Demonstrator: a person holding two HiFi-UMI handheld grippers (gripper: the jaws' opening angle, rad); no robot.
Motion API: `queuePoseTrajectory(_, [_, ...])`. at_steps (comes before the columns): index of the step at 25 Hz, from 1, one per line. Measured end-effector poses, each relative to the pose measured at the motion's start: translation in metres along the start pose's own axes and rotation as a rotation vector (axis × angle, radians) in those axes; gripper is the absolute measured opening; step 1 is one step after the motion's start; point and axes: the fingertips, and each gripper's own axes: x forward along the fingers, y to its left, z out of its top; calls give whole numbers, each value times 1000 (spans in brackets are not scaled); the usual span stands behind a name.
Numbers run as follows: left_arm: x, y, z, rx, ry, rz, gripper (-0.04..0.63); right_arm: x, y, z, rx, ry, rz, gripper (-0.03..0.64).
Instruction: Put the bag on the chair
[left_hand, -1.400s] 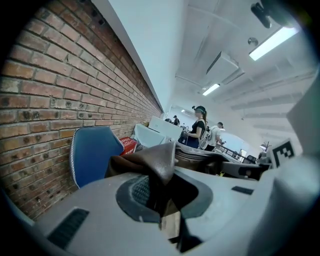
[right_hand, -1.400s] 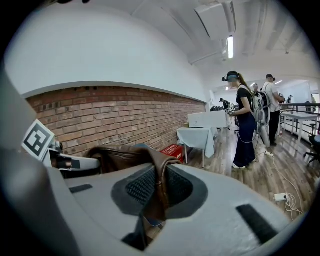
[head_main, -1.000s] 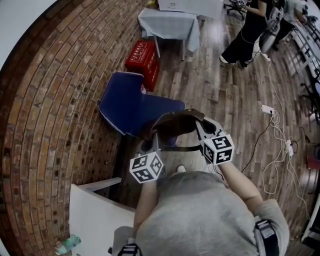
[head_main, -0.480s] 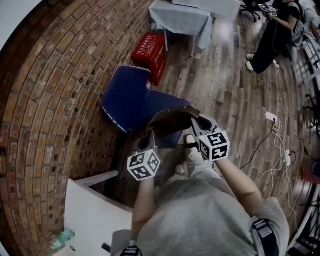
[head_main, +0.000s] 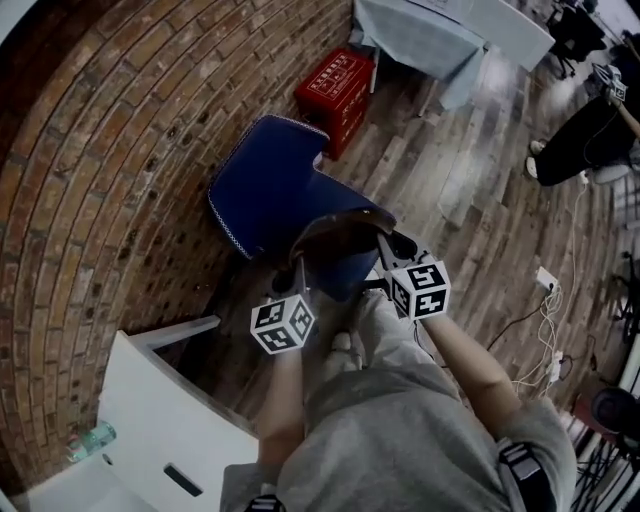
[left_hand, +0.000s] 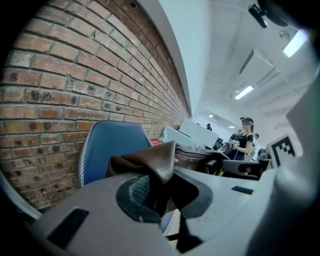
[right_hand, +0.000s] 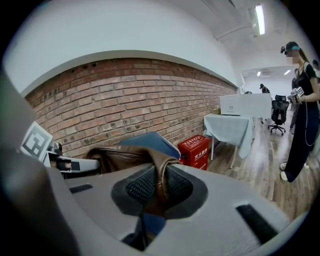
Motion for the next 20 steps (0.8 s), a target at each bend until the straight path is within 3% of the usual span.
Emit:
queuePoseTrajectory(12, [79,66,-51,-58,39,101,32,118,-20,-51,-43,113,95,35])
queuePoseTrajectory(20, [134,106,-96,-73,117,120,32,186,-37,-100,-52,194,87,36])
